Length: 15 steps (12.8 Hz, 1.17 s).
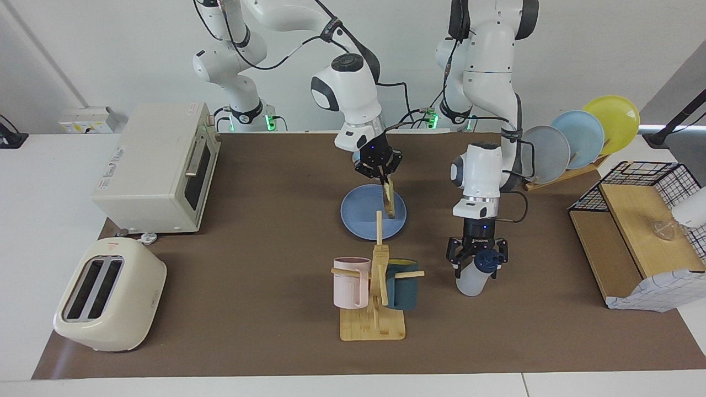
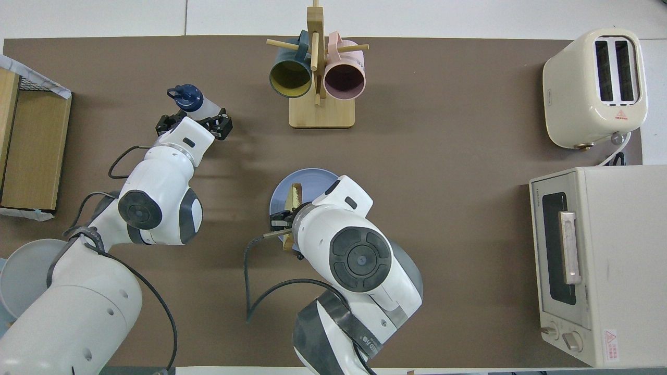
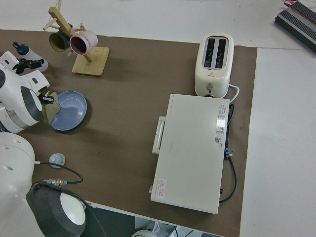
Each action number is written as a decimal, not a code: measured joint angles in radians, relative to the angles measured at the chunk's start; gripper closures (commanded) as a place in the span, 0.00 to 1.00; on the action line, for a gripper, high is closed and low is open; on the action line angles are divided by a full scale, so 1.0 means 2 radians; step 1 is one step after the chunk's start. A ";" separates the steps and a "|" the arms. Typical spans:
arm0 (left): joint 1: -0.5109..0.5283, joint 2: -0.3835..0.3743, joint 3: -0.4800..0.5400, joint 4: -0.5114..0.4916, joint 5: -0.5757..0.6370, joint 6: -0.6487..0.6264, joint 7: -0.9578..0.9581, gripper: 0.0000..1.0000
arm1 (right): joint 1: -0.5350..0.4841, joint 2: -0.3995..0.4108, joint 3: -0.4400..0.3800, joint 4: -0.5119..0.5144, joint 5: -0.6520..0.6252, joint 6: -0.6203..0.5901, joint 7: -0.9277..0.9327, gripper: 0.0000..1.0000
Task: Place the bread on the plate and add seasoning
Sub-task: 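Carry the bread slice onto the blue plate with the right gripper, then grasp the white bottle with the left gripper and lift it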
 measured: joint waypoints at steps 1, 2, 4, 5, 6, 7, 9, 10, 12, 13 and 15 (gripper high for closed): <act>0.000 0.000 0.000 0.000 0.000 0.000 0.000 0.01 | 0.000 -0.003 0.000 -0.009 0.000 0.003 -0.001 1.00; 0.000 0.000 0.000 0.000 0.000 0.000 0.000 0.23 | 0.000 -0.006 -0.001 -0.019 -0.001 0.005 -0.003 1.00; 0.000 0.000 0.000 0.000 0.000 0.000 0.000 0.86 | -0.002 -0.015 -0.003 -0.042 -0.005 0.011 -0.004 1.00; 0.000 0.000 0.000 0.000 0.000 0.000 0.000 1.00 | -0.003 -0.019 -0.003 -0.053 -0.006 0.019 -0.005 1.00; 0.000 0.000 0.000 0.001 0.000 0.000 0.000 1.00 | -0.004 -0.021 -0.003 -0.063 -0.006 0.029 -0.005 1.00; 0.000 0.000 0.001 0.001 0.000 0.000 0.001 1.00 | -0.005 -0.023 -0.003 -0.070 -0.006 0.037 -0.005 1.00; 0.001 0.000 0.001 0.001 0.000 -0.001 0.005 1.00 | -0.006 -0.025 -0.004 -0.075 -0.015 0.043 -0.005 1.00; 0.002 0.000 0.001 0.002 0.000 -0.001 0.008 1.00 | -0.009 -0.025 -0.005 -0.076 -0.033 0.044 -0.005 1.00; 0.003 0.000 0.003 0.003 0.001 -0.003 0.009 1.00 | -0.018 -0.025 -0.006 -0.076 -0.066 0.044 -0.003 1.00; 0.003 0.000 0.004 0.004 0.001 -0.006 0.009 1.00 | -0.022 -0.026 -0.006 -0.076 -0.069 0.045 -0.002 1.00; 0.005 -0.001 0.005 0.014 0.001 -0.028 0.009 1.00 | -0.027 -0.030 -0.006 -0.075 -0.070 0.045 0.003 1.00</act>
